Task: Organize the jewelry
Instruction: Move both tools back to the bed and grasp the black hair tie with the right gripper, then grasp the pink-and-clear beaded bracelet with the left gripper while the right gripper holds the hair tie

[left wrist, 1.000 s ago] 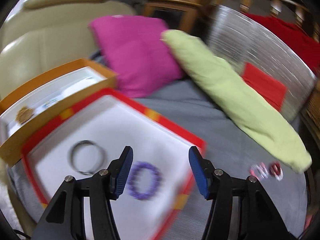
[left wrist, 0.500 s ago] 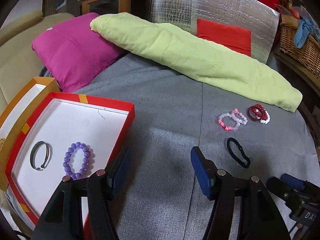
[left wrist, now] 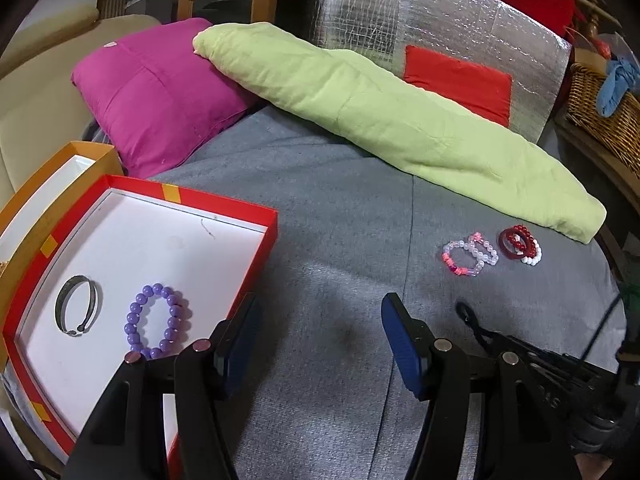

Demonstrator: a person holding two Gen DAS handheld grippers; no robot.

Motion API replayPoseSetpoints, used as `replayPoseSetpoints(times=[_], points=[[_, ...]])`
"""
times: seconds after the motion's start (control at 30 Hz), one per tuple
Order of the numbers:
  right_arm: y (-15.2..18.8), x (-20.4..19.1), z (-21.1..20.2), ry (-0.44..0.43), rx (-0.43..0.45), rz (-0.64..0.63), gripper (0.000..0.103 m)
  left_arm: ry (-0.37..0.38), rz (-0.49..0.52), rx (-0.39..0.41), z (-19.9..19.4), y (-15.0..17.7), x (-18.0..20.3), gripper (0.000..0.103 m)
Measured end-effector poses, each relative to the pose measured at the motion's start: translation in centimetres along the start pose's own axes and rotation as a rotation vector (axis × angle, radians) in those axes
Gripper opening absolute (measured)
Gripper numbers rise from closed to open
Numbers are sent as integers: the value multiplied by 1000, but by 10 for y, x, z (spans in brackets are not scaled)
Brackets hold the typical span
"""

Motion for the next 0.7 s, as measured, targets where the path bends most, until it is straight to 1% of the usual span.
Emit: replayPoseSetpoints(times=[0.13,0.3,0.43,0.53,0.6,0.63,0.7], points=[[5,16,-14,4,24,-14,9,-1,22,7,0,-1,8,63],[14,48,-41,-12,61,15,9,6,71,14,0,0,23,63],[17,71,-58,-31,88,45,9,35,97,12,2,2,34,63],[15,86,-63,-61,110,79,9,73,82,-16,9,1,41,63],[13,91,-62,-84,110,102,9,106,57,-42,17,-8,48,63],[12,93,-61,-96,106,108,9,112,39,-58,22,-13,51,63],[12,96,-62,-115,100,114,9,100,24,-86,34,-24,60,63]])
Point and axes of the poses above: each gripper's, at about its wrist camera, not at the fingertips, and z roughly the way its jaws point, x to its right, y to its underside, the point moved 3 cm from there along z, roughly the way its jaws point, and after that the axes turned 11 degrees about z, right-handed, at the moved point
